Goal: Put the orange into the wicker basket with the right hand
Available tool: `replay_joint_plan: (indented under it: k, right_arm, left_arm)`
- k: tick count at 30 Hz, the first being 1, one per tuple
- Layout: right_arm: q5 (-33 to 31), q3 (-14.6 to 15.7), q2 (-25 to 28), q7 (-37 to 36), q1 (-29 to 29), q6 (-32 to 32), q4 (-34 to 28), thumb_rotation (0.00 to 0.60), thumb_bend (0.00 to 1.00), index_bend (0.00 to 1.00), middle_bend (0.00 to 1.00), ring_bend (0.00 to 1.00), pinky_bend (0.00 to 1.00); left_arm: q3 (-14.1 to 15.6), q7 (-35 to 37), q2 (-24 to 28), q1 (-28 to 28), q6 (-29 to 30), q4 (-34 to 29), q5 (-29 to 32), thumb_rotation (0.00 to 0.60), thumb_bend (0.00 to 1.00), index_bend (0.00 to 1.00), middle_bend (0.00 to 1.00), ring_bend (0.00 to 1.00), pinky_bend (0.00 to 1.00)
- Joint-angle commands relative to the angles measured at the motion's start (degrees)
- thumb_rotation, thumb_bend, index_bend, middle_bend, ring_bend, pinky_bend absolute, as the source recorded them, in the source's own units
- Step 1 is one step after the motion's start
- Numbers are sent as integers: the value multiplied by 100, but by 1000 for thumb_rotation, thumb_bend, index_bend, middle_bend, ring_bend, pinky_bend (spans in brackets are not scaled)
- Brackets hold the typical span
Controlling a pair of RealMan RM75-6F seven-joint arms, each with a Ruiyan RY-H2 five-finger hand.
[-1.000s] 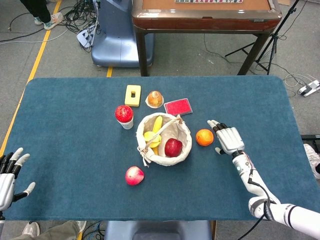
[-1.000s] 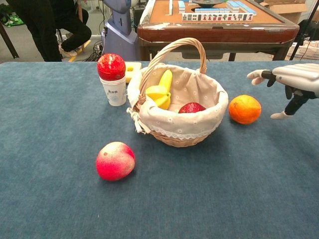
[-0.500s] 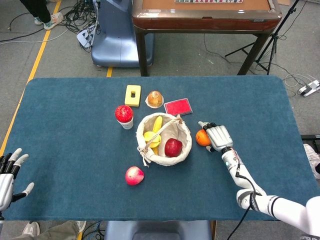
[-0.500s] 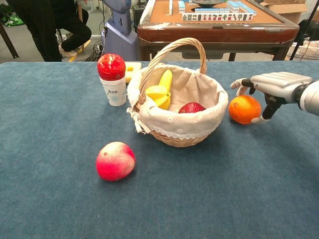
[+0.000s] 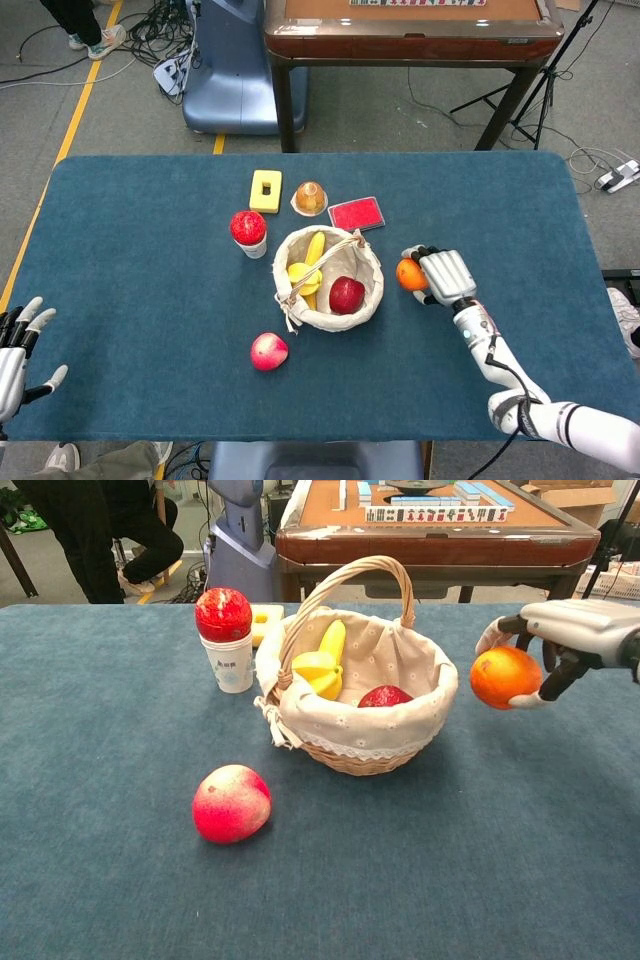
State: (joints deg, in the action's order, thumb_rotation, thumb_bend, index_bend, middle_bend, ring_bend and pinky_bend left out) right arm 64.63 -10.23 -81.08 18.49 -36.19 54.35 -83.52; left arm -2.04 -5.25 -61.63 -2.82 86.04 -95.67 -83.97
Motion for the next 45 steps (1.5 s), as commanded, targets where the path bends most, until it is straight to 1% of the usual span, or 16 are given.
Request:
replay_joint_plan:
  k: [1, 5, 10, 13, 18, 22, 25, 27, 32, 35, 38, 45]
  right_arm:
    - [345, 31, 762, -321, 340, 451, -891, 600, 315, 425, 384, 374, 484]
    - [573, 21, 1199, -612, 483, 621, -1481, 600, 315, 425, 383, 374, 484]
    - [856, 48, 1372, -973, 463, 540, -1885, 600, 315, 425, 376, 374, 484]
    - [949, 71, 1314, -1167, 371, 370, -1948, 600, 315, 398, 351, 374, 486]
    - [1116, 115, 965, -1187, 224, 285, -1837, 600, 315, 249, 283, 361, 486]
    - [1274, 130, 668, -1209, 149, 338, -1744, 600, 315, 155, 224, 298, 486]
    - [1365, 133, 558, -1226, 120, 390, -1701, 600, 315, 83, 154, 230, 486]
    - [1388, 135, 546, -1244, 112, 407, -1694, 600, 315, 61, 129, 205, 486]
    - [1487, 164, 570, -1294, 141, 509, -1693, 600, 315, 60, 124, 194, 486]
    - [1593, 210, 684, -1326, 208, 622, -1762, 600, 315, 61, 124, 194, 486]
    - [1693, 304, 897, -1276, 394, 871, -1815, 600, 316, 61, 124, 193, 486]
    - [1751, 638, 1320, -905, 1241, 1924, -1693, 600, 315, 60, 127, 194, 486]
  left_arm:
    - [3, 19, -3, -7, -6, 17, -21, 600, 260, 174, 0, 0, 0]
    - [9, 41, -7, -21, -5, 17, -73, 600, 260, 174, 0, 0, 0]
    - [10, 65, -6, -10, 31, 14, -99, 600, 260, 174, 0, 0, 0]
    - [16, 75, -5, 3, 48, 17, -105, 600, 260, 174, 0, 0, 0]
    - [16, 116, 9, 22, 62, 35, -90, 600, 260, 174, 0, 0, 0]
    - [14, 138, 16, 21, 66, 44, -101, 600, 260, 174, 0, 0, 0]
    - [12, 154, 19, 33, 78, 56, -93, 600, 260, 174, 0, 0, 0]
    - [16, 167, 19, 42, 79, 71, -85, 600, 260, 174, 0, 0, 0]
    - [19, 172, 13, 38, 65, 85, -87, 600, 260, 174, 0, 0, 0]
    - [14, 166, 18, 32, 70, 69, -103, 600, 260, 174, 0, 0, 0]
    - [8, 173, 30, 46, 87, 65, -87, 600, 260, 174, 0, 0, 0]
    - [-1, 203, 37, 37, 53, 98, -58, 600, 260, 175, 0, 0, 0]
